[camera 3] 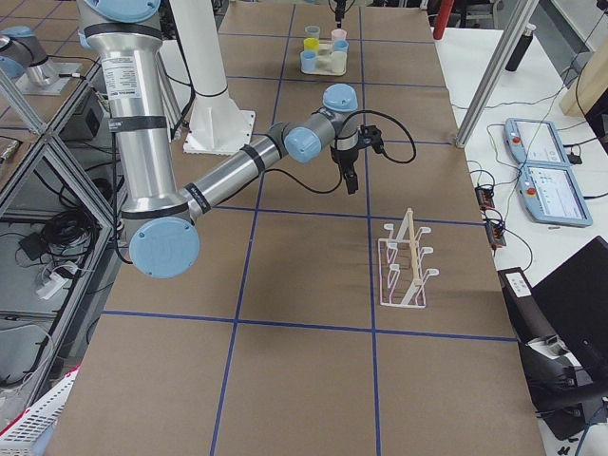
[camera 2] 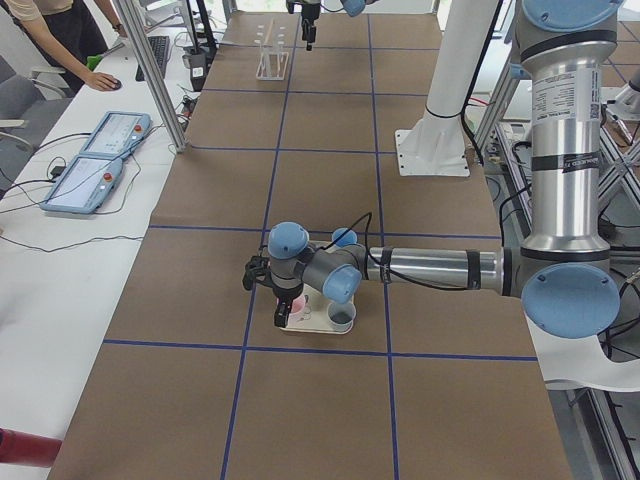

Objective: Transfer IKEA cup to right arm and place on rack

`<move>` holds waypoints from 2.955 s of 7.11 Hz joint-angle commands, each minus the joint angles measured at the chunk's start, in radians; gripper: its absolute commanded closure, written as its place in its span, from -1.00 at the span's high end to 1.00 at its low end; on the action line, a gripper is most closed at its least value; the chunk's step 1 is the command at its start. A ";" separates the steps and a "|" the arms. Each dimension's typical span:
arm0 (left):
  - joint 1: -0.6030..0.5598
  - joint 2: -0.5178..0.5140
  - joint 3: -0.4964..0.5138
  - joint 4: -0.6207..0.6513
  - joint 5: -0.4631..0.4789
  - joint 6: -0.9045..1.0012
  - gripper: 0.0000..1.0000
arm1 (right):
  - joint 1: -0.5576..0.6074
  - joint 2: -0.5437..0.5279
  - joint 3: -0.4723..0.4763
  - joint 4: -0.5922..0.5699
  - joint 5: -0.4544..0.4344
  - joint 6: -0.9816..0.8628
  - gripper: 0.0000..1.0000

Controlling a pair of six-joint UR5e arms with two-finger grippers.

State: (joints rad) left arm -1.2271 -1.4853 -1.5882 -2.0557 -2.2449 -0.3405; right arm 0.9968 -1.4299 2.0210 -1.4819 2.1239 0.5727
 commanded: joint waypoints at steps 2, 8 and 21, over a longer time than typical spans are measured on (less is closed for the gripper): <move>0.012 -0.016 0.065 -0.067 -0.002 -0.006 -0.33 | -0.009 0.002 -0.001 0.000 -0.002 0.003 1.00; 0.002 -0.029 0.057 -0.052 -0.021 -0.002 -1.00 | -0.012 0.009 -0.001 0.006 -0.005 0.003 1.00; -0.073 -0.458 -0.213 0.432 -0.472 -0.527 -1.00 | -0.226 0.305 -0.228 0.524 -0.293 -0.152 0.99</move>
State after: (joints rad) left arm -1.3701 -1.8984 -1.8023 -1.5951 -2.6994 -0.7598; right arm 0.8150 -1.1330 1.8111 -1.0422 1.9177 0.4388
